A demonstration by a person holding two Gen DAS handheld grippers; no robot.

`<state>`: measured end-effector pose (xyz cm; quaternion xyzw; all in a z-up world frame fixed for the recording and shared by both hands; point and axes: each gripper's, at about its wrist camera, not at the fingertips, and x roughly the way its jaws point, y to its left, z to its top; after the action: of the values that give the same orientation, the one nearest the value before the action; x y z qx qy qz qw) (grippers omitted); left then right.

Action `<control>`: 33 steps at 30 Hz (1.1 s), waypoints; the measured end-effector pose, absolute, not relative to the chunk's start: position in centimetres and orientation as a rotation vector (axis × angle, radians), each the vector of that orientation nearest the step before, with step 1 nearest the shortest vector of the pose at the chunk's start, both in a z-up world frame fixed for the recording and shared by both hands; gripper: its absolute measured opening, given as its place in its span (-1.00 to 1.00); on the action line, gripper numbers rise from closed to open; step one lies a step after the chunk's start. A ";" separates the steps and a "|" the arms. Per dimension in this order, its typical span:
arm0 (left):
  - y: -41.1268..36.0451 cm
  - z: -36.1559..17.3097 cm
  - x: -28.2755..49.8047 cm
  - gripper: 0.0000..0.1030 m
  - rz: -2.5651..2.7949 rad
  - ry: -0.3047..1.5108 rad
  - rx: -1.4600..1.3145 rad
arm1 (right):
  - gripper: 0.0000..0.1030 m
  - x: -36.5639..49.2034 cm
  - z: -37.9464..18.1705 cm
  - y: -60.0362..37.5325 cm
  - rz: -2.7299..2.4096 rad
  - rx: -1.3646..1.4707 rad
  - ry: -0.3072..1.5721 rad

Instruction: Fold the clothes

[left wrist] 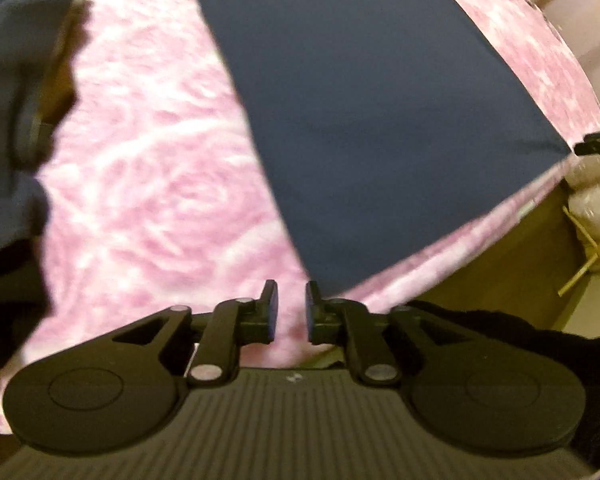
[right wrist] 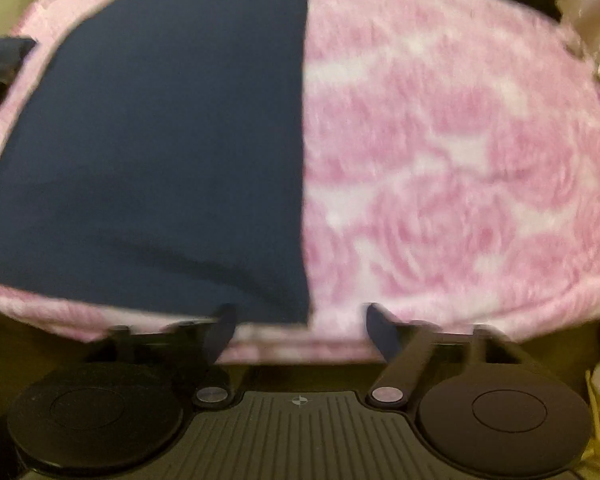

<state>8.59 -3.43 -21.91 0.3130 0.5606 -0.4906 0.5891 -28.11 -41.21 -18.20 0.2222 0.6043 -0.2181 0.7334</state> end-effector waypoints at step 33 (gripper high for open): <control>-25.0 -14.0 20.4 0.43 -1.221 0.859 0.889 | 0.44 -5.5 -11.2 -51.3 -0.139 0.180 1.168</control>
<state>20.45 -24.99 -13.98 0.3907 0.3775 -0.5366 0.6457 -5.50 -51.27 -11.16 0.0847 0.5500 -0.0654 0.8283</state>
